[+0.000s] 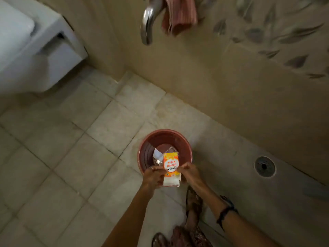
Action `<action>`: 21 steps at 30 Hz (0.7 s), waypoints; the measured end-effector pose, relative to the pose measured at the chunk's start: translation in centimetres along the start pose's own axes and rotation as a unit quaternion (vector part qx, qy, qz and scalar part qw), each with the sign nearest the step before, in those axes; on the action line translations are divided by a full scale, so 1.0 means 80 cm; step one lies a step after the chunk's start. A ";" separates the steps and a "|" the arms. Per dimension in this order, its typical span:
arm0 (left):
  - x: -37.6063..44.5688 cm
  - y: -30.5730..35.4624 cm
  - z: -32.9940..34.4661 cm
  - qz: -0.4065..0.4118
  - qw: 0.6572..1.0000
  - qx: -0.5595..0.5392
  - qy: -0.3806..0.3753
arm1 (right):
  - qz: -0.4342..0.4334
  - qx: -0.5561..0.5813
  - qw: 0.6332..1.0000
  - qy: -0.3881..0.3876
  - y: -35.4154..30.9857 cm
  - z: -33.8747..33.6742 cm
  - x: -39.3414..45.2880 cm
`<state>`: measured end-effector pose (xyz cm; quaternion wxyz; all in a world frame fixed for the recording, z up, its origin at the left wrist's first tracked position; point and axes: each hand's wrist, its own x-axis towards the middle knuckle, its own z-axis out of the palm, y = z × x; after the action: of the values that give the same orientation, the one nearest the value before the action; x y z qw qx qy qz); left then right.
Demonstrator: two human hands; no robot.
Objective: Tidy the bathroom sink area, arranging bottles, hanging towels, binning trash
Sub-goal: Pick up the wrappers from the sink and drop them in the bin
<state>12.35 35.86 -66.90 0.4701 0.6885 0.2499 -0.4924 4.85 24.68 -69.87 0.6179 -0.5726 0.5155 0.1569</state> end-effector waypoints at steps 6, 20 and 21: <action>0.108 -0.029 -0.005 -0.008 0.999 0.022 0.026 | 0.071 -0.031 0.997 -0.020 0.037 0.037 0.096; -0.071 0.048 0.015 0.166 0.986 -0.023 -0.013 | -0.062 0.161 0.985 0.026 -0.084 0.025 -0.075; -0.097 0.059 0.020 0.198 0.979 -0.043 -0.023 | -0.100 0.186 0.977 0.039 -0.100 0.013 -0.102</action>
<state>12.40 33.28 -58.01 0.5936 0.6917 0.1185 -0.3939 8.23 26.45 -59.05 0.7052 -0.5025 0.4994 -0.0270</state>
